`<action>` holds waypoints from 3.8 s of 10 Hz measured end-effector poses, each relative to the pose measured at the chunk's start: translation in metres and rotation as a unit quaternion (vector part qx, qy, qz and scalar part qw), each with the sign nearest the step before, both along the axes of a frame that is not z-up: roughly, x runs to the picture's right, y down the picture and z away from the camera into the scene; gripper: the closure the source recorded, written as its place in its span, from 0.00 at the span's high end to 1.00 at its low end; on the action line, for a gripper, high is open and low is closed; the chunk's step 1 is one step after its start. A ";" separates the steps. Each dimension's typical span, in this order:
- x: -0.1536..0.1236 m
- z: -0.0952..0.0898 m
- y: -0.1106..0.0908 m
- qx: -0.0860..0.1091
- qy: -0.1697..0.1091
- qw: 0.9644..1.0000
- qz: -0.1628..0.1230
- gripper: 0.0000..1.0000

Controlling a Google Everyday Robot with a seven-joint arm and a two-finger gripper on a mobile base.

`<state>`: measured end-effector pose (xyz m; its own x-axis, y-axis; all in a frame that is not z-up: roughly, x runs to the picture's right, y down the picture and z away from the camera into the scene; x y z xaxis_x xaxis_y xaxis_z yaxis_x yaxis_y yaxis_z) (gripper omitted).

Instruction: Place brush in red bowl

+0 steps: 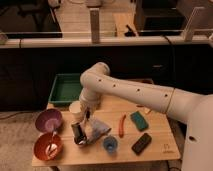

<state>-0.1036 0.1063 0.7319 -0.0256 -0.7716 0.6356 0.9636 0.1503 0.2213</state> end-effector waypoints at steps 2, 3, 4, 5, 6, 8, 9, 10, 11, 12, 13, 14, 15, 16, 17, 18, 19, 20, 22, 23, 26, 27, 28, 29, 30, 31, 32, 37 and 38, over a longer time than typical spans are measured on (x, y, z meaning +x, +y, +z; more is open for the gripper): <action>-0.005 -0.002 0.000 0.001 0.000 1.000 0.000 0.03; -0.007 -0.002 0.000 0.001 0.000 1.000 0.000 0.03; -0.010 -0.002 0.001 0.001 -0.002 1.000 0.000 0.03; -0.014 -0.003 0.002 0.000 -0.004 1.000 -0.002 0.03; -0.019 -0.004 0.004 0.000 -0.008 1.000 -0.004 0.03; -0.026 -0.007 0.005 0.000 -0.015 1.000 -0.008 0.03; -0.028 -0.008 0.007 0.000 -0.021 1.000 -0.011 0.03; -0.031 -0.010 0.008 -0.001 -0.028 0.999 -0.015 0.03; -0.034 -0.013 0.010 -0.003 -0.037 0.999 -0.020 0.03; -0.036 -0.015 0.012 -0.005 -0.044 0.999 -0.024 0.03; -0.038 -0.017 0.013 -0.006 -0.049 0.998 -0.026 0.03; -0.041 -0.019 0.014 -0.007 -0.053 0.998 -0.027 0.03; -0.043 -0.020 0.015 -0.007 -0.056 0.998 -0.029 0.03; -0.047 -0.022 0.016 -0.007 -0.059 0.998 -0.031 0.03; -0.051 -0.023 0.017 -0.005 -0.062 0.997 -0.034 0.03; -0.055 -0.024 0.018 -0.004 -0.064 0.997 -0.037 0.03; -0.060 -0.024 0.019 -0.002 -0.065 0.997 -0.038 0.03; -0.066 -0.025 0.020 0.000 -0.066 0.997 -0.040 0.03; -0.074 -0.025 0.021 0.003 -0.066 0.997 -0.043 0.03; -0.079 -0.024 0.021 0.005 -0.065 0.997 -0.046 0.03; -0.090 -0.024 0.023 0.008 -0.063 0.997 -0.051 0.03; -0.093 -0.025 0.024 0.010 -0.064 0.996 -0.054 0.03; -0.096 -0.026 0.026 0.012 -0.063 0.996 -0.056 0.03; -0.099 -0.026 0.027 0.014 -0.063 0.996 -0.059 0.03; -0.102 -0.027 0.028 0.016 -0.063 0.996 -0.061 0.03; -0.106 -0.027 0.029 0.018 -0.063 0.996 -0.063 0.03; -0.108 -0.027 0.031 0.020 -0.062 0.996 -0.065 0.03; -0.127 -0.026 0.040 0.033 -0.058 0.995 -0.080 0.03; -0.129 -0.025 0.041 0.034 -0.058 0.994 -0.082 0.03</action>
<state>-0.2325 0.1476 0.7070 -0.2236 -0.7923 0.5677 0.9416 -0.0252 0.3358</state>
